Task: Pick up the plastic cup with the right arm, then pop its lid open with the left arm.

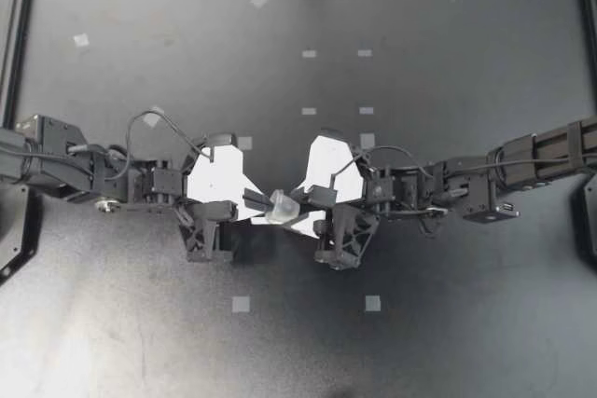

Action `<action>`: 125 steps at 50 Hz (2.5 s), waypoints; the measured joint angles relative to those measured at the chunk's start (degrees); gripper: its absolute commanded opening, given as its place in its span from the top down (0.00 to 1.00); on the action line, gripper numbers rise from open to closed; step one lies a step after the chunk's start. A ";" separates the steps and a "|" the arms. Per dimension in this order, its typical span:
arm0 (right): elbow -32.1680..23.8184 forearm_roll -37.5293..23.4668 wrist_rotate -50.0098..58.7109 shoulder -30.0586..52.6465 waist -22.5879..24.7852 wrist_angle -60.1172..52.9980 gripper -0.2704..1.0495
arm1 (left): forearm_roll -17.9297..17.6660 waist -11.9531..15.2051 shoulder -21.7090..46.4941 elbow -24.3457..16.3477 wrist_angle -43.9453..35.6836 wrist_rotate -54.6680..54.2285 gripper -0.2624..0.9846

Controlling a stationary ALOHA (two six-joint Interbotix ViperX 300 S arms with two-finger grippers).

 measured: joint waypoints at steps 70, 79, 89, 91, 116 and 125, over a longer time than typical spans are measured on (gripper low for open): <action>17.93 -1.67 -11.34 -19.34 0.35 -40.52 0.52 | 3.08 0.00 -11.07 8.00 -43.59 -70.40 0.18; 16.88 -1.58 -12.04 -18.11 0.35 -41.66 0.52 | 7.21 -0.09 -10.81 5.89 -43.59 -78.75 0.18; 16.79 -1.67 -12.04 -16.35 0.35 -43.95 0.52 | 8.26 -0.35 -10.81 5.71 -43.68 -79.72 0.18; 16.79 -1.67 -12.04 -16.00 0.35 -44.12 0.52 | 8.26 -0.44 -10.72 5.71 -43.59 -79.72 0.18; 16.35 -1.67 -7.47 -10.37 0.26 -44.21 0.52 | 8.35 -0.62 -10.90 5.62 -45.09 -79.28 0.18; 16.52 -1.41 -6.68 -10.28 0.26 -41.57 0.52 | 8.70 -0.62 -11.51 5.98 -45.09 -78.05 0.19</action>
